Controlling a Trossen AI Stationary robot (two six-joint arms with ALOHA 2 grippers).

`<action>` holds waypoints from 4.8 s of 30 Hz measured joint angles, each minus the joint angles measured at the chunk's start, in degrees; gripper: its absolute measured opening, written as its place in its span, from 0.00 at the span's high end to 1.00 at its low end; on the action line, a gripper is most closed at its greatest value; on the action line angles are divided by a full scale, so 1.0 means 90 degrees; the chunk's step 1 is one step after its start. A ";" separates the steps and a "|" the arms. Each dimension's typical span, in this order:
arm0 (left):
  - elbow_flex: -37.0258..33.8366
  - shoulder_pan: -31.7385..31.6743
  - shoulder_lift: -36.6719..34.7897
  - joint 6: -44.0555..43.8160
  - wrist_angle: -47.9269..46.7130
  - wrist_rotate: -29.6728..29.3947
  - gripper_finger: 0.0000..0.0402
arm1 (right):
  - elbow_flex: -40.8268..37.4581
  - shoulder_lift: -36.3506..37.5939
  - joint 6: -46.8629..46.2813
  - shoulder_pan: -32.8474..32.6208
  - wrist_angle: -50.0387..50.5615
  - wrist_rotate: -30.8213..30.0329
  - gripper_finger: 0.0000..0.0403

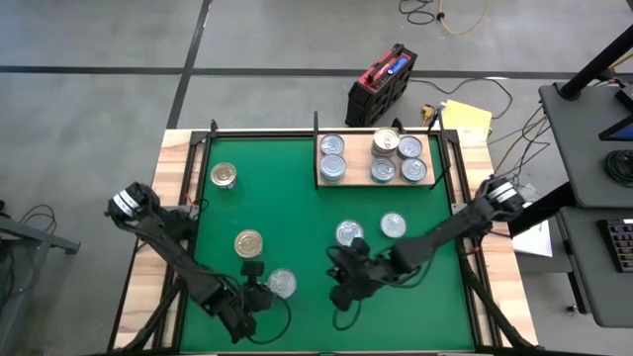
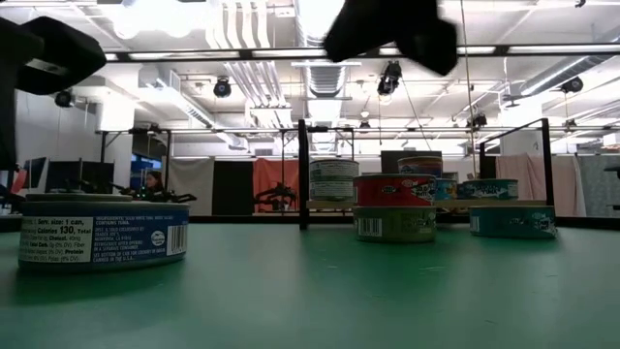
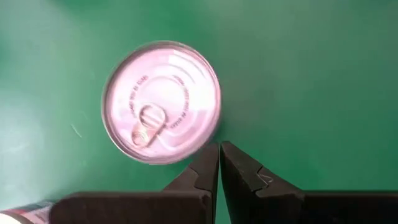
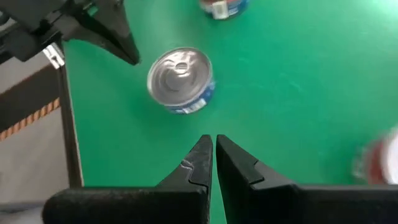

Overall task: Stack canned seafood by type on shelf
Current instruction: Stack the blue tuna can on top of the blue tuna can on the shelf

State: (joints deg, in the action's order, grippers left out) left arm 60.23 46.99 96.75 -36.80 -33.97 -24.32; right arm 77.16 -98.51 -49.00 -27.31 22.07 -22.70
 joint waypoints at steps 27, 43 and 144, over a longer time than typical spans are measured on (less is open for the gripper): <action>-0.0197 0.0419 0.0609 -0.0785 0.0094 -0.1193 1.00 | 0.0623 -0.1615 0.0705 0.0707 -0.1523 0.0580 0.89; -0.0236 0.0529 0.0627 -0.0974 0.0218 -0.1410 1.00 | 0.0623 -0.2038 0.0887 0.0717 -0.2678 0.0715 0.38; -0.0169 -0.1964 0.0102 0.5399 0.3793 0.1309 1.00 | -0.2286 0.2570 0.1222 -0.0296 0.0522 -0.1950 0.69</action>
State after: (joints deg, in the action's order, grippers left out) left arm 58.70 29.31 97.67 11.79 0.17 -12.54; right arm 56.58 -75.38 -38.00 -29.98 26.76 -40.25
